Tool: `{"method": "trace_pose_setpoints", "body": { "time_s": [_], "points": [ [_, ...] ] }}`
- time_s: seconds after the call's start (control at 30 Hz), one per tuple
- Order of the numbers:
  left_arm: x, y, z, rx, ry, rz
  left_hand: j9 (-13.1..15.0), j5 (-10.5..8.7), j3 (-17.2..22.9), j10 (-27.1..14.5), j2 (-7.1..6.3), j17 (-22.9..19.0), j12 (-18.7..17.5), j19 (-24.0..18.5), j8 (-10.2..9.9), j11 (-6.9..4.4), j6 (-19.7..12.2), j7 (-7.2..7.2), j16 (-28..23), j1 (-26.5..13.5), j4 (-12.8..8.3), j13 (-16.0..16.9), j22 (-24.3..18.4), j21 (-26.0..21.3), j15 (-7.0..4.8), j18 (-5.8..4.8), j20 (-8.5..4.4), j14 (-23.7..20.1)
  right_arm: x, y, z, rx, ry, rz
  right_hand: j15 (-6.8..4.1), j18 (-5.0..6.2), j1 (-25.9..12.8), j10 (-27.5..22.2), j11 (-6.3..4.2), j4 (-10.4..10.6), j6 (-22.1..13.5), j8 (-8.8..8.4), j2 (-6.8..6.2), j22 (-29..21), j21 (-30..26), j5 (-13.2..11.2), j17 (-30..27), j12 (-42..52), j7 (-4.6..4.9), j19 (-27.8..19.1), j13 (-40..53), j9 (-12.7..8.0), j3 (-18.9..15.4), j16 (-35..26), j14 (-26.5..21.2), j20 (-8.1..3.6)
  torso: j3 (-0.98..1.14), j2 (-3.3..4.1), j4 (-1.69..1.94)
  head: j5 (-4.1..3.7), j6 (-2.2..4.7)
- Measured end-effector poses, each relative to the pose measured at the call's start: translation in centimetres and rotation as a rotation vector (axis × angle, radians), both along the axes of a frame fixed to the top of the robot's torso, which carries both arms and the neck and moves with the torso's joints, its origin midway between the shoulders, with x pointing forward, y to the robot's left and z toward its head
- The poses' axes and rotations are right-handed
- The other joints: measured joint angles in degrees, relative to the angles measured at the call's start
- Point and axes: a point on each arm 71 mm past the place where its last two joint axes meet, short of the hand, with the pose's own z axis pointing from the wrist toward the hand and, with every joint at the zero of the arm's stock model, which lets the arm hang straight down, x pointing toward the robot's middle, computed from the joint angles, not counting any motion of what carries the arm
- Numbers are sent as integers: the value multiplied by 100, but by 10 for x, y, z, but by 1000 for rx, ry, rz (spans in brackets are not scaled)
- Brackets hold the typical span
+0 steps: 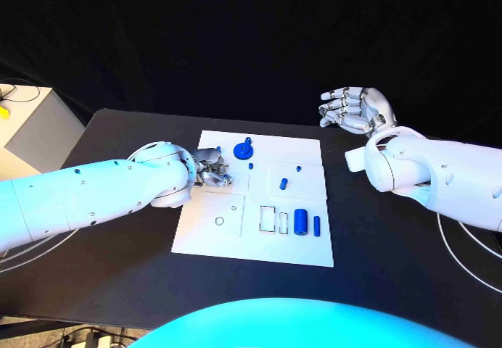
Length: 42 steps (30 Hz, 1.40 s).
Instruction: Assemble the parts on the task board
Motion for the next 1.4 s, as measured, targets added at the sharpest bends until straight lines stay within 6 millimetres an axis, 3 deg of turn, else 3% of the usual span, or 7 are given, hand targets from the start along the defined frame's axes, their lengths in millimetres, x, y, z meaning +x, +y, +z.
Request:
{"method": "trace_pose_setpoints", "body": {
  "time_s": [0.1, 0.17, 0.97, 1.4],
  "points": [
    [0, -1, 0, 2, 2, 2, -17, 1, 0, 58, -81, 0, 0, 32, 1, -41, 80, -62, 0, -81, 0, 73, 45, 21, -20, -5, -13, 20, 0, 0, 0, 0, 0, 0, 0, 0, 0, 0, 0, 0, 0, 0, 0, -5, 0, 0, 0, 0, 0, 0, 0, -4, 0, 0, 0, 0, 0, 0, -3, -1, 0],
    [0, -2, -1, 3, 3, 4, -17, 1, 0, 110, -118, 0, 15, 69, 8, -53, 109, -70, 24, -118, 0, 115, 84, 33, -20, -92, -43, 20, 0, 0, 0, 0, 1, 0, 0, 0, 0, 0, 0, 0, 0, 0, 0, -7, 0, 0, 0, 0, 0, 0, 0, -5, 0, 0, 0, 0, -1, 0, -3, -1, 0],
    [2, -9, -2, 20, 5, 22, -22, 26, 66, 274, -209, 0, 45, 192, 7, -134, 317, -193, 44, -221, 66, 256, 184, 93, -101, -90, -92, 19, 0, 0, 0, 1, 6, 5, 0, 0, 0, 0, 0, -16, -21, 0, 0, -40, 0, 65, -24, -23, -21, 0, -4, -11, 16, -23, 0, 0, -1, 1, -1, -14, 0],
    [1, -10, 4, 4, 28, 30, -20, 21, 81, 274, -179, 0, 44, 212, -5, -135, 364, -222, 44, -247, 81, 268, 156, 93, -122, -89, -112, -2, 0, 0, -1, 1, 11, 8, 21, 0, 0, 0, 0, -48, -21, 0, 0, -60, -21, 65, -31, -23, -21, 0, -3, -16, 16, -58, -21, 0, -4, -1, 0, -21, 0]
  ]
}}
